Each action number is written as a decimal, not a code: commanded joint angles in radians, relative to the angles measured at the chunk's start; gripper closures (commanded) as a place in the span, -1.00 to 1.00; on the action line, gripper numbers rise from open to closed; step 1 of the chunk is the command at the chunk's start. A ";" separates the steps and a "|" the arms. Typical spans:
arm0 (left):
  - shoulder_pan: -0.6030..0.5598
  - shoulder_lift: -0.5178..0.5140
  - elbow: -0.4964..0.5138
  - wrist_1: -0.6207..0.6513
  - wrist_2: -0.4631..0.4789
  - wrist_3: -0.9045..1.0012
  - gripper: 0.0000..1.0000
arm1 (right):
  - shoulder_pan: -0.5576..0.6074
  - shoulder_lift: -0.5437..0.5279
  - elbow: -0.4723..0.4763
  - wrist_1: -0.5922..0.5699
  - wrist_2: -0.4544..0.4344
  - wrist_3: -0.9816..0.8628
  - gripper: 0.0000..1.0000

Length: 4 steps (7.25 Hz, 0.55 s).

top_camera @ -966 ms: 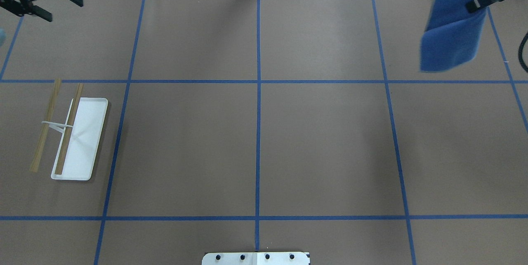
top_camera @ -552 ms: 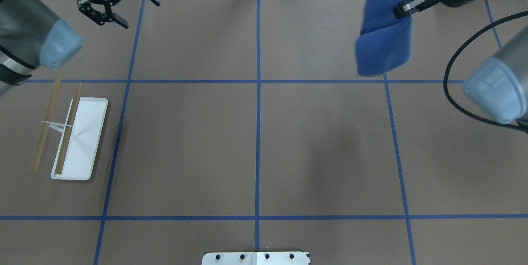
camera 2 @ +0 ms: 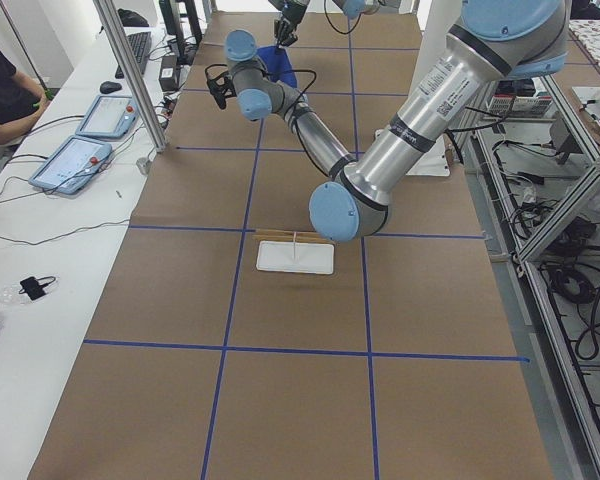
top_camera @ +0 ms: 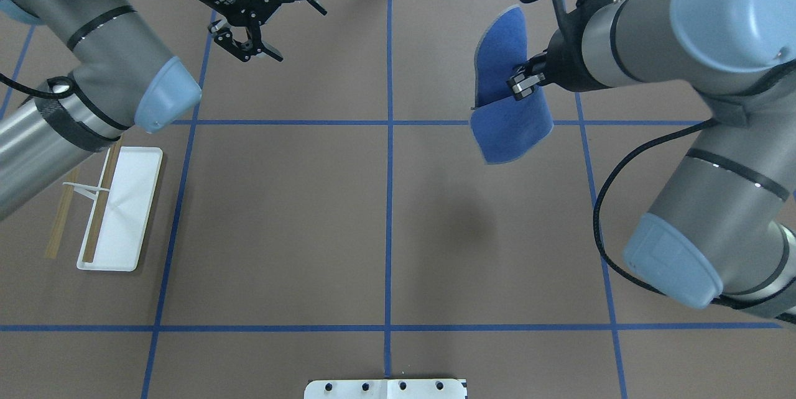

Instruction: Hang towel on rack

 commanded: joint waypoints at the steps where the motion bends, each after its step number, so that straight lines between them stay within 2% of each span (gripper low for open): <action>1: 0.099 -0.050 0.000 -0.020 0.087 -0.113 -0.95 | -0.088 0.037 -0.006 0.000 -0.091 0.043 1.00; 3: 0.172 -0.106 0.002 -0.026 0.166 -0.203 -0.95 | -0.119 0.056 -0.017 -0.001 -0.132 0.064 1.00; 4: 0.181 -0.108 0.000 -0.029 0.167 -0.206 -0.95 | -0.120 0.056 -0.017 -0.001 -0.134 0.064 1.00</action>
